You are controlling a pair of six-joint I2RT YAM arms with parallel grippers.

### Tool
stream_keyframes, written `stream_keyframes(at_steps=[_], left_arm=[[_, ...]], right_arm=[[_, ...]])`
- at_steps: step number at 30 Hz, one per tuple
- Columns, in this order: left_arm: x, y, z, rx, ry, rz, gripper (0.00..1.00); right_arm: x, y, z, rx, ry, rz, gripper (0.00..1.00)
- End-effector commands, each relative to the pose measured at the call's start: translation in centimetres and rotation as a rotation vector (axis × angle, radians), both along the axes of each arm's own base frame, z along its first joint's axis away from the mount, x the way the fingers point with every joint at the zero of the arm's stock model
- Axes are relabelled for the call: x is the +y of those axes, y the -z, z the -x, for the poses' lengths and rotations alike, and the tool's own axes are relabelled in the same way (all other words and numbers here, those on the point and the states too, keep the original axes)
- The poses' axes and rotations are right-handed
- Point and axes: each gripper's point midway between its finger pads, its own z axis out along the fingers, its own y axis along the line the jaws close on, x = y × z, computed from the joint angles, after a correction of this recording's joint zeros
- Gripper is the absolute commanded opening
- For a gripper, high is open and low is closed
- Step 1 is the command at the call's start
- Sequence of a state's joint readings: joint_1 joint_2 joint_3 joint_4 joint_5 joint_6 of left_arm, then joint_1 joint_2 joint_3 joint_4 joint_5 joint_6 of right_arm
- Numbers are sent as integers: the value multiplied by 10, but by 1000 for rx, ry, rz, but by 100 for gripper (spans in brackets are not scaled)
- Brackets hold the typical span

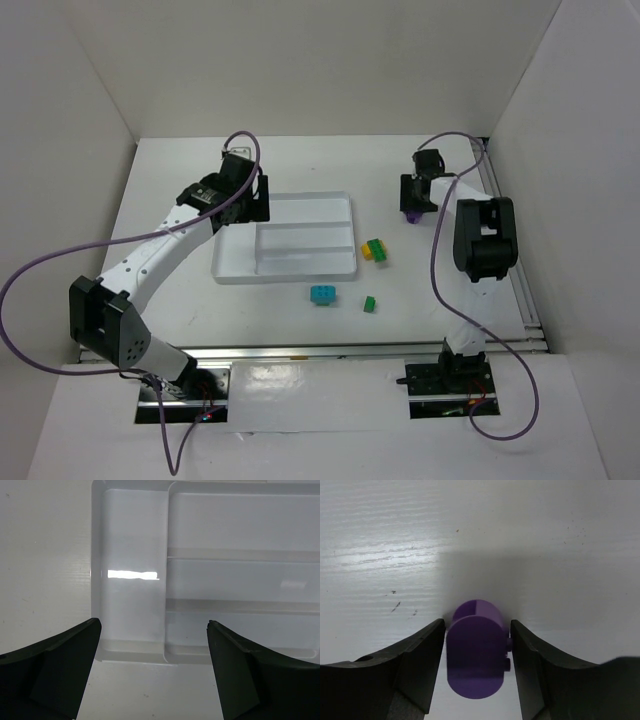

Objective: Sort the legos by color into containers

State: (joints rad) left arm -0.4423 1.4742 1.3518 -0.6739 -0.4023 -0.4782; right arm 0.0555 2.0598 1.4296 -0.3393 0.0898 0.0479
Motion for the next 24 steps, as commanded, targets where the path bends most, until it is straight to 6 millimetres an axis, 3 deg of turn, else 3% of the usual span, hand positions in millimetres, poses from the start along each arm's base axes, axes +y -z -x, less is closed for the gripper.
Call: stream_keyframes(at_steps=[1,4,6,7,8,10,13,14,17,18,19,20,21,24], left_arm=[[0,-5,2,-15,-8,14,100],[0,-5,2,-15,-8,14,100],[3,-4,3,-10,-16,1,100],[3,-4,3,-10,-23,8,100],[3,-4,3,-10,-23,8,100],[-2,-3,4,-1,-5,27,100],[-3,-2,5,2,1,33,100],[-1,-6,5,-11,-6,31,100],[3,-15,9,-39,-22,38,100],[4,-15,12,-40,-22,38,99],[3,-12,17,-30,-9,50,98],[1,-12,20,-28,-7,69,98],[-7,-16,28,-30,21,114,98],[-7,-14,39,-40,18,155,98]], right_arm=[[3,-15,-9,-64,10,2,61],[5,-45,-11,-102,39,1,55],[27,-69,-10,-121,21,-11,55],[40,-94,-10,-167,2,-37,55],[64,-107,-7,-191,-48,-46,55],[95,-140,-6,-279,-94,-91,55],[147,-159,-3,-329,-176,-141,52],[169,-155,4,-317,-219,-146,52],[208,-154,-4,-332,-274,-169,52],[231,-152,2,-326,-307,-184,52],[244,-140,1,-307,-327,-181,52],[260,-150,-1,-324,-338,-202,52],[280,-151,3,-327,-360,-213,52],[314,-151,2,-351,-381,-208,52]])
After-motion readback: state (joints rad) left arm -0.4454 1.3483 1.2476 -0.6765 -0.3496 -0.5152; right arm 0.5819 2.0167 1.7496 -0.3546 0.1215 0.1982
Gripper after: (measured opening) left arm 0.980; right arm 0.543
